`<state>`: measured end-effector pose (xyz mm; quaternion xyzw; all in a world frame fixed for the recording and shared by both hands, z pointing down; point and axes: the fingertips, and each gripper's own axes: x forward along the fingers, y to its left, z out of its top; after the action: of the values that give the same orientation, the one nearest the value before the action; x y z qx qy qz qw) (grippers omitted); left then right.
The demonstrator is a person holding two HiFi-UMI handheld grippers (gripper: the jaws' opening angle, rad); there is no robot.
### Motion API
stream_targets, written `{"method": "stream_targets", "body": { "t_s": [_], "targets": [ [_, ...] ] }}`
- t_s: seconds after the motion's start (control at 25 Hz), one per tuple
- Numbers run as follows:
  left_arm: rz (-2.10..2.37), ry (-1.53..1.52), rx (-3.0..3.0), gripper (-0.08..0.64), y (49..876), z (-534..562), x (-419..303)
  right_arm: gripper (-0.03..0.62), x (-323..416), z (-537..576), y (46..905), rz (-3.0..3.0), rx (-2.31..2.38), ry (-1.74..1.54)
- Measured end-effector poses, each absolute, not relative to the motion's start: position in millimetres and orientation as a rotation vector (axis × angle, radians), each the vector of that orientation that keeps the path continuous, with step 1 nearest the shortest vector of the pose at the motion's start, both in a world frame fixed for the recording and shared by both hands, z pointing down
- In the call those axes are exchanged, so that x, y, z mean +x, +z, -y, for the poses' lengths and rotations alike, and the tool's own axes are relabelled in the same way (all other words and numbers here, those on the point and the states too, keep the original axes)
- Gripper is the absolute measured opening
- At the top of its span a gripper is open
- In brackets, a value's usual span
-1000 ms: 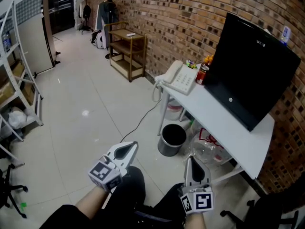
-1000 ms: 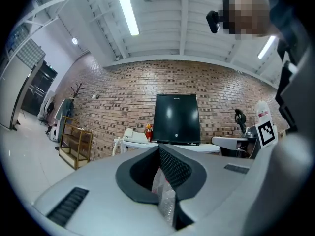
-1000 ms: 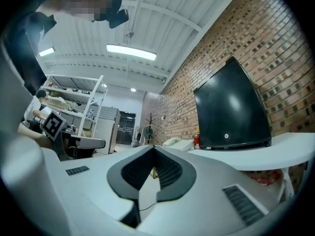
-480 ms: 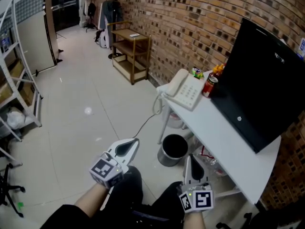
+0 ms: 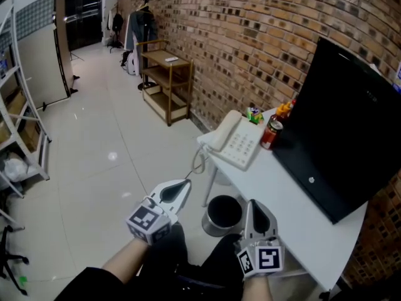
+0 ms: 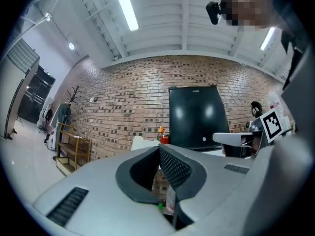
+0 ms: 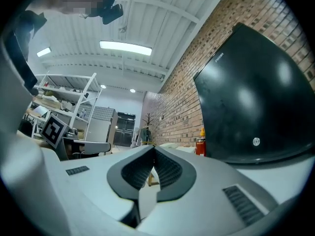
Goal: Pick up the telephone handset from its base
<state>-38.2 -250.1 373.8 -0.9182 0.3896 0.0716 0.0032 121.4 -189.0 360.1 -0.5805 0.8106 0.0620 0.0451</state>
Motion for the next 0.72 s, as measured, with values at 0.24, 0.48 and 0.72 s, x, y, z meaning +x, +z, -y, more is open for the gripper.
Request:
{"method": "stream_targets", "body": {
  "t_s": [0.24,0.48,0.72],
  "targets": [
    [-1.242,0.17,-2.868,0.0,361.2,297.1,-14.8,0.011,144.5,227.0,331.6,-2.421,-1.84,0.257],
    [-1.234,0.171,-2.908,0.0,340.3,336.4,5.1,0.011,164.2,265.9,310.0,-2.44,-1.896,0.292],
    [-1.232,0.148,-2.908,0.0,321.0,368.9,20.6,0.011,173.7,294.2,318.7,-2.481,-1.939,0.248]
  ]
}}
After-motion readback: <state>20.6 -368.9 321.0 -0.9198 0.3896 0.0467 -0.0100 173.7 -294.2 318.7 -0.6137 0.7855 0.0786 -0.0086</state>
